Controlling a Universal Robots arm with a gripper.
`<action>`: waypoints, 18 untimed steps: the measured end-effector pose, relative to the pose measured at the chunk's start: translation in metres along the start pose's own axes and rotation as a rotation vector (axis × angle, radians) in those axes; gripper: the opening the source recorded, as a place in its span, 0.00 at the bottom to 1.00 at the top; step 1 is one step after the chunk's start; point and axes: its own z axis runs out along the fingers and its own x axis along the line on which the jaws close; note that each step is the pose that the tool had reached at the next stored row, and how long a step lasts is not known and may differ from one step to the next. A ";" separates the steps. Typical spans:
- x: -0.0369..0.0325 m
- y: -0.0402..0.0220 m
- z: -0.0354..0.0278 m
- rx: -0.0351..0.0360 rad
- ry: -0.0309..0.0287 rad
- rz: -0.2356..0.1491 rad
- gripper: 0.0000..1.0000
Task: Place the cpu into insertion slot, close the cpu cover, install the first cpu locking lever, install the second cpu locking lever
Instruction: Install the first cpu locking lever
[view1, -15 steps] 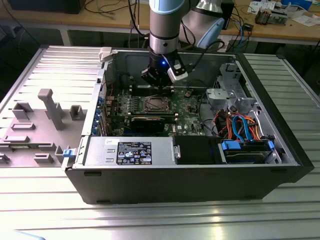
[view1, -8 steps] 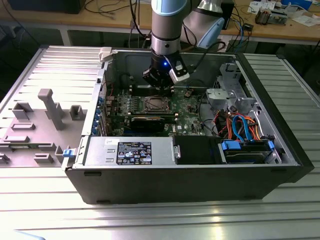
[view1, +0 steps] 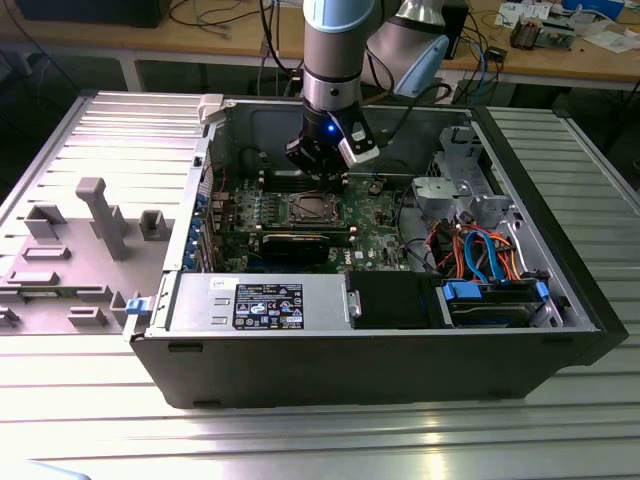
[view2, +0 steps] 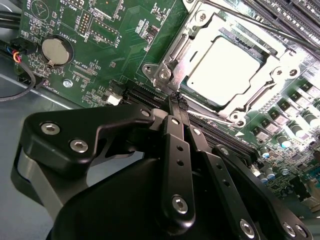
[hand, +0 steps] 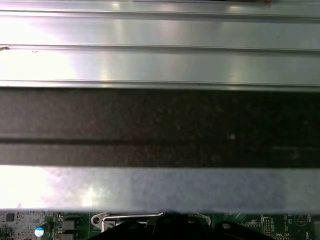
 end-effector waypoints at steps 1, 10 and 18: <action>0.0000 0.0001 0.0001 -0.0002 -0.0001 0.000 0.11; -0.0001 -0.0003 0.0059 -0.0001 0.0000 -0.001 0.11; -0.0003 -0.0002 0.0052 -0.0019 -0.0001 -0.001 0.11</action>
